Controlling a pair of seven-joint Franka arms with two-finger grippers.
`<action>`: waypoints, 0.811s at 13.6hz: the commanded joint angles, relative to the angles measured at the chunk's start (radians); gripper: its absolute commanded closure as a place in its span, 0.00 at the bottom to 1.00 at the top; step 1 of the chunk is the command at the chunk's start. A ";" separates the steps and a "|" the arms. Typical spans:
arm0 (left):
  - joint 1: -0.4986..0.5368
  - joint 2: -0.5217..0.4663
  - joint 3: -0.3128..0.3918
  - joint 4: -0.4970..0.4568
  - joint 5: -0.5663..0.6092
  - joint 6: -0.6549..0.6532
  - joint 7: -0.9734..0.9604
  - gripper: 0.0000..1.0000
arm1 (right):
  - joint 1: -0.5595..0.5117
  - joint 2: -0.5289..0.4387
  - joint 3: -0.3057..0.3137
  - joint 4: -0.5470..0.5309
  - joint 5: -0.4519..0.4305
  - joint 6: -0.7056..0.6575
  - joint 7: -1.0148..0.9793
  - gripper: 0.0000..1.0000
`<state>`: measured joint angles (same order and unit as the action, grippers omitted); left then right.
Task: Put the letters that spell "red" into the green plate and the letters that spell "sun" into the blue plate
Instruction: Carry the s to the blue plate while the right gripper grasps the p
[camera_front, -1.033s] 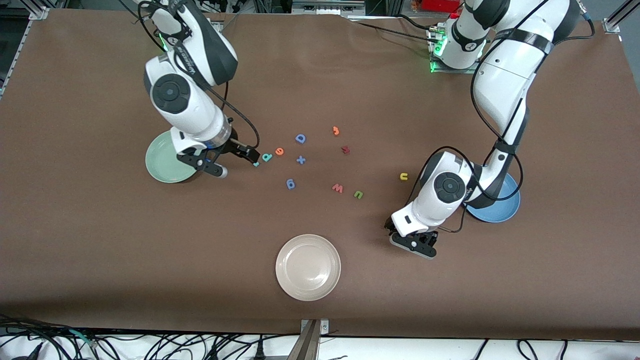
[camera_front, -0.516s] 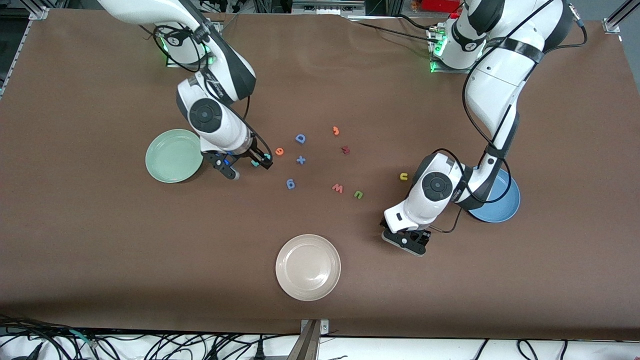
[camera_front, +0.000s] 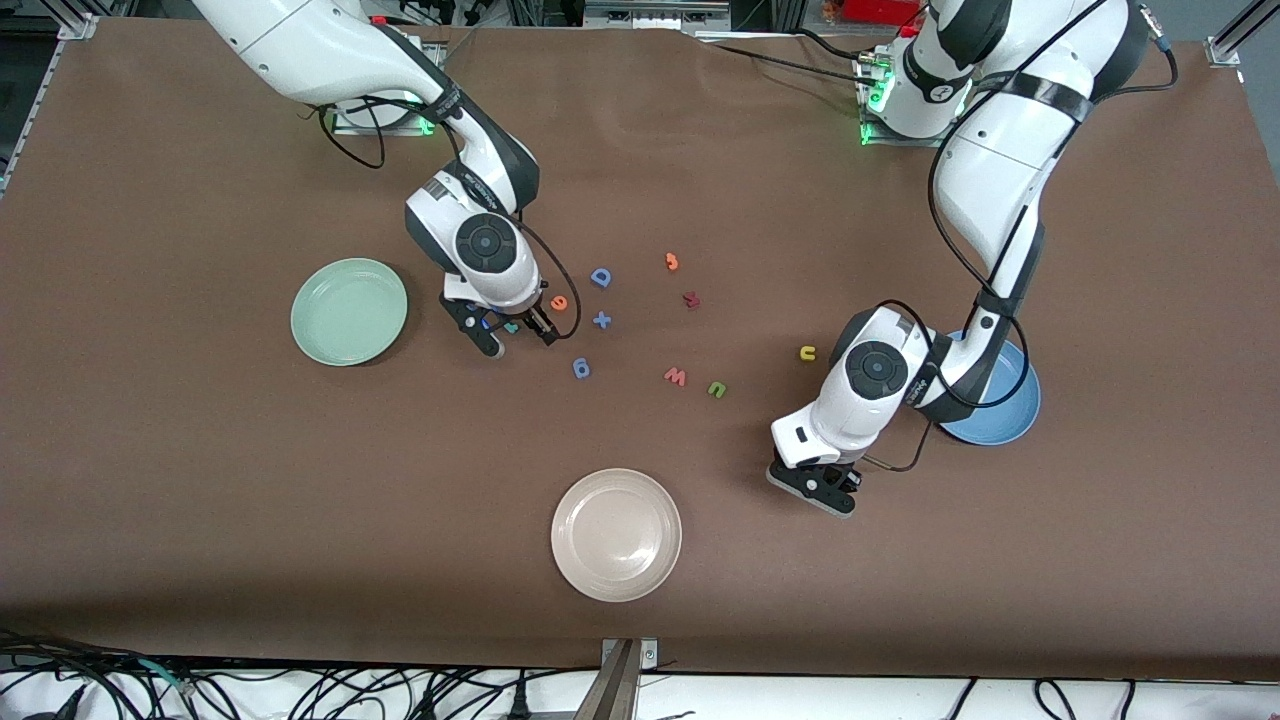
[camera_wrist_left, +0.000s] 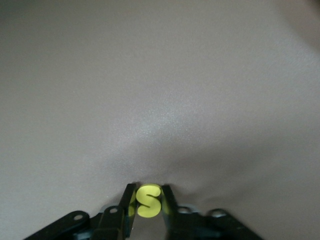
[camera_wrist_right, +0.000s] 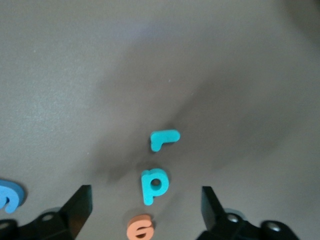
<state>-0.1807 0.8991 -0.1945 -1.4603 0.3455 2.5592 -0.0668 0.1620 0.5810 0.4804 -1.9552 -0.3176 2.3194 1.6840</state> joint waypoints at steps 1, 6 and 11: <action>0.007 -0.041 0.003 -0.009 0.030 -0.042 0.001 1.00 | -0.005 0.028 0.020 0.007 -0.035 0.031 0.068 0.08; 0.033 -0.202 -0.002 0.000 0.017 -0.344 0.080 1.00 | -0.009 0.023 0.020 -0.004 -0.035 0.068 0.066 0.16; 0.199 -0.282 -0.005 -0.046 -0.064 -0.695 0.289 1.00 | -0.009 -0.019 0.020 -0.080 -0.037 0.064 0.068 0.21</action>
<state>-0.0679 0.6510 -0.1884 -1.4440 0.3344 1.9353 0.1347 0.1622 0.5968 0.4886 -1.9838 -0.3303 2.3751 1.7236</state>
